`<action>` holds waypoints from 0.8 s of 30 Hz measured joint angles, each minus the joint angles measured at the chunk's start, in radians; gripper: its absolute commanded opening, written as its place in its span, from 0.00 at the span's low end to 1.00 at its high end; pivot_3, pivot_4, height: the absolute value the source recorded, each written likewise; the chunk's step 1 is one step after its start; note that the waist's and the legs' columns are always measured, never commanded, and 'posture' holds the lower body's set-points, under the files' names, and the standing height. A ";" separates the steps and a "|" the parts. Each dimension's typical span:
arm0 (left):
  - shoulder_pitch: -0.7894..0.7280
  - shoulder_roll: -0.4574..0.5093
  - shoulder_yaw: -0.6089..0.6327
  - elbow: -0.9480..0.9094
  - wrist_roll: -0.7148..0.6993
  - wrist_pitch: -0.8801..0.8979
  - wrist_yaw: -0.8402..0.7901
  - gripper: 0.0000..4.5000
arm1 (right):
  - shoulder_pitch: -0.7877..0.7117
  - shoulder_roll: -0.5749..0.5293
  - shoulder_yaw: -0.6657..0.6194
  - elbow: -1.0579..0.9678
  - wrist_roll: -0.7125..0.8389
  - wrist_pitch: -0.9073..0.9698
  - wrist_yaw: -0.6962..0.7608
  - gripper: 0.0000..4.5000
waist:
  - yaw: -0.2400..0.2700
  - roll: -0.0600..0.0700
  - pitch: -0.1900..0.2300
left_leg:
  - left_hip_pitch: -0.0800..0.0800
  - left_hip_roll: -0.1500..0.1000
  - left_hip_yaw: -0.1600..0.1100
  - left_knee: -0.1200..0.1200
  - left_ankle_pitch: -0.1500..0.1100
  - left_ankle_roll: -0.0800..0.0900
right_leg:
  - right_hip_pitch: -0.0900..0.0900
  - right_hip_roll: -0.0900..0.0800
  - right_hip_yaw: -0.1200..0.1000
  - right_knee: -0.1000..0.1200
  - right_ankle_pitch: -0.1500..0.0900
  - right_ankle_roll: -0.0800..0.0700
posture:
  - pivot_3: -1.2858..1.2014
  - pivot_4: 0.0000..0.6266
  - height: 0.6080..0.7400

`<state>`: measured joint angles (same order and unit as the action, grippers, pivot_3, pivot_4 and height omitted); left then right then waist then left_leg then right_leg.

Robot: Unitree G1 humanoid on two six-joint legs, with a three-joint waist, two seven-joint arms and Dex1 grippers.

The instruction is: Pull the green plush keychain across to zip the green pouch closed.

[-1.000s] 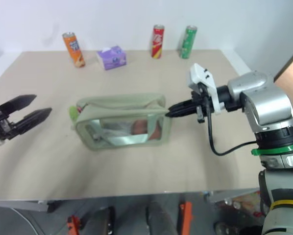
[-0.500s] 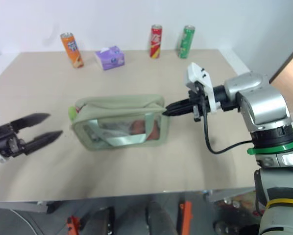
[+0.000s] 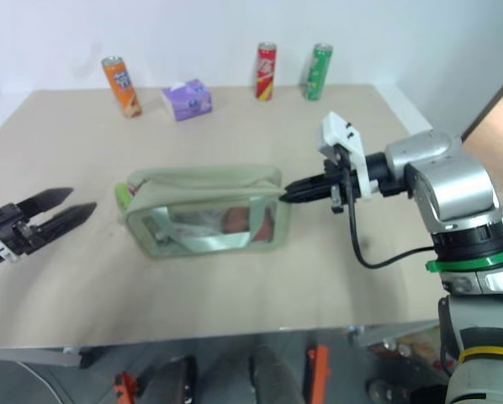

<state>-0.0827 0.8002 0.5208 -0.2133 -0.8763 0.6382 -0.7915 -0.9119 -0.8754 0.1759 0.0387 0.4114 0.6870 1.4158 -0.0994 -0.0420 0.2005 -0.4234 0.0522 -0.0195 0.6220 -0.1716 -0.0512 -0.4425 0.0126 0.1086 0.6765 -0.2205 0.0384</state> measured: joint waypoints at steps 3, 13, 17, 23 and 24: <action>-0.035 -0.017 -0.054 0.053 0.033 -0.008 -0.007 1.00 | 0.007 -0.001 -0.007 -0.010 0.007 0.006 -0.006 0.02 | -0.001 0.000 0.000 | 0.000 0.000 0.000 0.000 0.000 0.000 | 0.000 0.000 0.000 0.000 0.000 0.000 | 0.52 0.24 1.00; -0.117 -0.042 -0.141 0.158 0.116 -0.035 -0.051 1.00 | 0.027 -0.004 -0.026 -0.036 0.020 0.025 -0.028 0.02 | 0.000 0.000 0.000 | -0.001 0.000 0.000 0.000 0.000 0.000 | 0.000 0.000 0.000 0.000 0.000 0.001 | 0.52 0.24 1.00; -0.138 -0.054 -0.160 0.158 0.128 -0.042 -0.061 1.00 | 0.032 -0.007 -0.027 -0.037 0.026 0.030 -0.030 0.02 | 0.000 0.000 0.000 | -0.001 0.000 0.000 0.000 0.000 0.000 | 0.000 0.000 0.000 0.000 0.000 0.001 | 0.52 0.24 1.00; -0.165 -0.077 -0.180 0.158 0.131 -0.042 -0.065 1.00 | 0.034 -0.007 -0.027 -0.037 0.032 0.029 -0.043 0.02 | 0.000 0.000 0.000 | -0.001 0.000 0.000 0.000 0.000 0.000 | 0.000 0.000 0.000 0.000 0.001 0.001 | 0.52 0.24 1.00; -0.165 -0.079 -0.184 0.158 0.133 -0.042 -0.066 1.00 | 0.034 -0.007 -0.027 -0.037 0.033 0.029 -0.045 0.02 | 0.000 0.000 0.000 | -0.001 0.000 0.000 0.000 0.000 0.000 | 0.000 0.000 0.000 0.000 0.001 0.001 | 0.52 0.24 1.00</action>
<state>-0.2477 0.7215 0.3370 -0.0550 -0.7429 0.5960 -0.8576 -0.8780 -0.8824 0.1489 0.0015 0.4447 0.7165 1.3712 -0.0997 -0.0421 0.2005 -0.4240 0.0520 -0.0197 0.6220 -0.1716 -0.0512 -0.4421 0.0126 0.1088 0.6764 -0.2199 0.0398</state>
